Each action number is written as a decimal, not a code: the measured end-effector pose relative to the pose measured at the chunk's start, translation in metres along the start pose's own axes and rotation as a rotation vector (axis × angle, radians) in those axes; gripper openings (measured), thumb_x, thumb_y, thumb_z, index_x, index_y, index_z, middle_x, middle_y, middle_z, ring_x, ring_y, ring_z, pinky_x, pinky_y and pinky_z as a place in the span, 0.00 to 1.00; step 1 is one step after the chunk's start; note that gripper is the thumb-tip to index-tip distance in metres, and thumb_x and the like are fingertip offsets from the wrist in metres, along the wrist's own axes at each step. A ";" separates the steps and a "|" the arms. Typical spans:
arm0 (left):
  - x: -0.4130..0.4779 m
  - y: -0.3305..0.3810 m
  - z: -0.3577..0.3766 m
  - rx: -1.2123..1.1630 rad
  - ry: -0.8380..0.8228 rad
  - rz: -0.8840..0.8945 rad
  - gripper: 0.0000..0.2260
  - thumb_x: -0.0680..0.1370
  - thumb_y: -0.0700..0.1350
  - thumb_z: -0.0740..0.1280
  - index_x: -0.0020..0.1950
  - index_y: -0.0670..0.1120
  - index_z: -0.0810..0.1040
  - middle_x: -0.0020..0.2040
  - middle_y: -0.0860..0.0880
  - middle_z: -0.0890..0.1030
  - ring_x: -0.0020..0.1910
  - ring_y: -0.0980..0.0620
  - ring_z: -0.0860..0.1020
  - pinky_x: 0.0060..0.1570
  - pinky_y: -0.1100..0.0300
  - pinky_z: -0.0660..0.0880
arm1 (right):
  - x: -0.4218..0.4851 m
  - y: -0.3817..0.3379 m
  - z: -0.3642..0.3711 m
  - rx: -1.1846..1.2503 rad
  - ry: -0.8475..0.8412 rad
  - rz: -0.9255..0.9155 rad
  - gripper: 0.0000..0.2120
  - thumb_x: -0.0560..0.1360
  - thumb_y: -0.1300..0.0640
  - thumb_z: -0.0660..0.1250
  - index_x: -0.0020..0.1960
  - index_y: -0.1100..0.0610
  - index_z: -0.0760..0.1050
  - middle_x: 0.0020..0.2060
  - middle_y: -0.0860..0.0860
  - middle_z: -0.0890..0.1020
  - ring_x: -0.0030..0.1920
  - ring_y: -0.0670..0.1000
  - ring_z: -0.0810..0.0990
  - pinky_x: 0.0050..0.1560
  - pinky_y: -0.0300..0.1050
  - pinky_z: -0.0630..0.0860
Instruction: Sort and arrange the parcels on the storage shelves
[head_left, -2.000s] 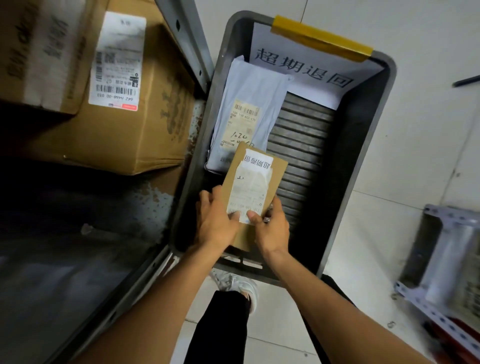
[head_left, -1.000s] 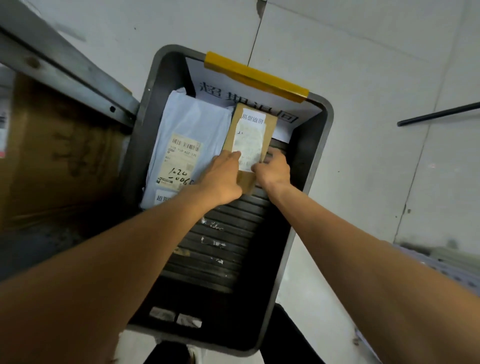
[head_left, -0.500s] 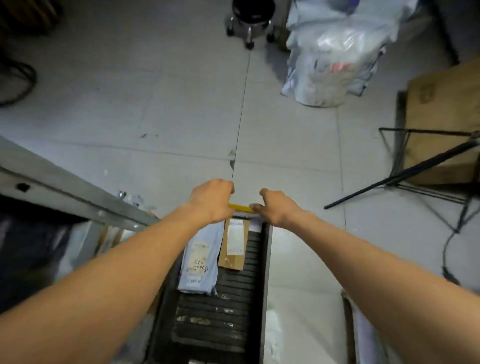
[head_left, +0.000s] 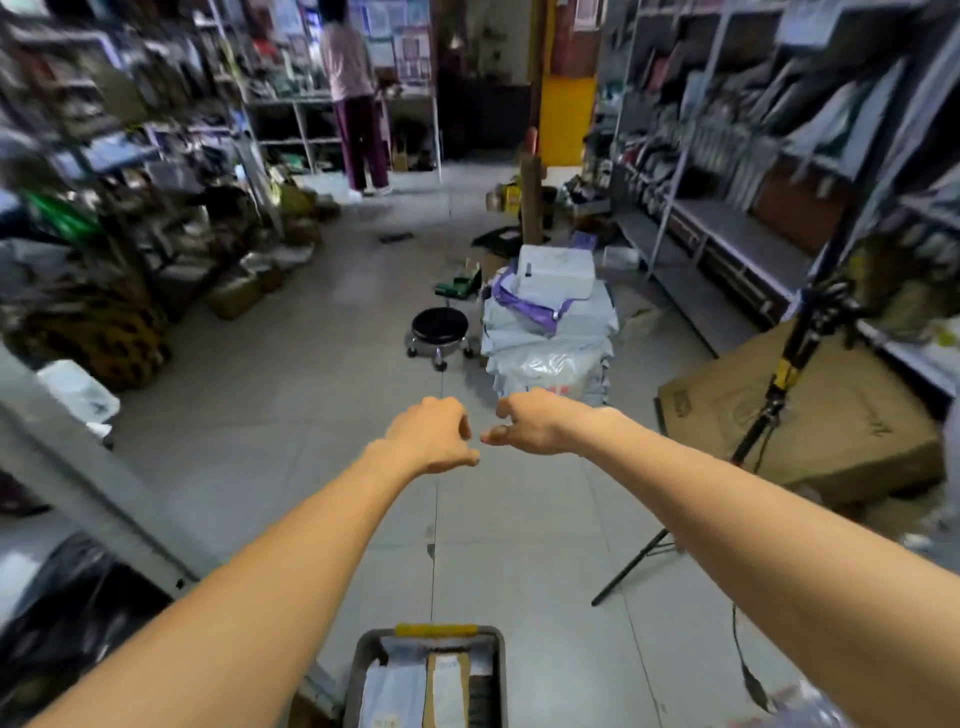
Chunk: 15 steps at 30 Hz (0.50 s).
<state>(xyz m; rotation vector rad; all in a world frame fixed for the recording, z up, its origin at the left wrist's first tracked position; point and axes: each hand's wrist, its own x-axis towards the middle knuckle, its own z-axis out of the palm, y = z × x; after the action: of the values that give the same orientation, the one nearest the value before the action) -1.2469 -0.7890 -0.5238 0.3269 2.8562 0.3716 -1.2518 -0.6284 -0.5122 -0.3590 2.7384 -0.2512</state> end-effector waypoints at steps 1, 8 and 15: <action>-0.005 0.009 -0.009 0.003 0.006 0.022 0.16 0.70 0.51 0.71 0.56 0.48 0.80 0.54 0.47 0.82 0.53 0.46 0.79 0.52 0.52 0.77 | -0.013 0.001 -0.011 -0.018 0.012 0.003 0.27 0.78 0.39 0.60 0.64 0.60 0.72 0.60 0.59 0.77 0.59 0.61 0.76 0.57 0.53 0.74; -0.051 0.062 -0.045 0.025 0.057 0.197 0.14 0.69 0.51 0.71 0.53 0.49 0.81 0.52 0.47 0.81 0.51 0.46 0.80 0.52 0.52 0.78 | -0.119 0.000 -0.044 -0.035 0.100 0.124 0.25 0.81 0.44 0.58 0.67 0.62 0.71 0.64 0.60 0.75 0.62 0.60 0.73 0.55 0.47 0.69; -0.118 0.120 -0.034 0.071 -0.024 0.427 0.15 0.69 0.50 0.72 0.53 0.46 0.81 0.50 0.47 0.82 0.50 0.48 0.80 0.51 0.53 0.78 | -0.243 -0.006 -0.018 0.010 0.133 0.291 0.23 0.80 0.42 0.59 0.63 0.60 0.72 0.60 0.59 0.77 0.58 0.59 0.76 0.47 0.45 0.66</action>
<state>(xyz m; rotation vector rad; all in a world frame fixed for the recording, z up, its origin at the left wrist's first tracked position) -1.1220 -0.7125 -0.4340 0.9530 2.7643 0.3377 -1.0384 -0.5635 -0.4131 0.0630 2.8721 -0.2170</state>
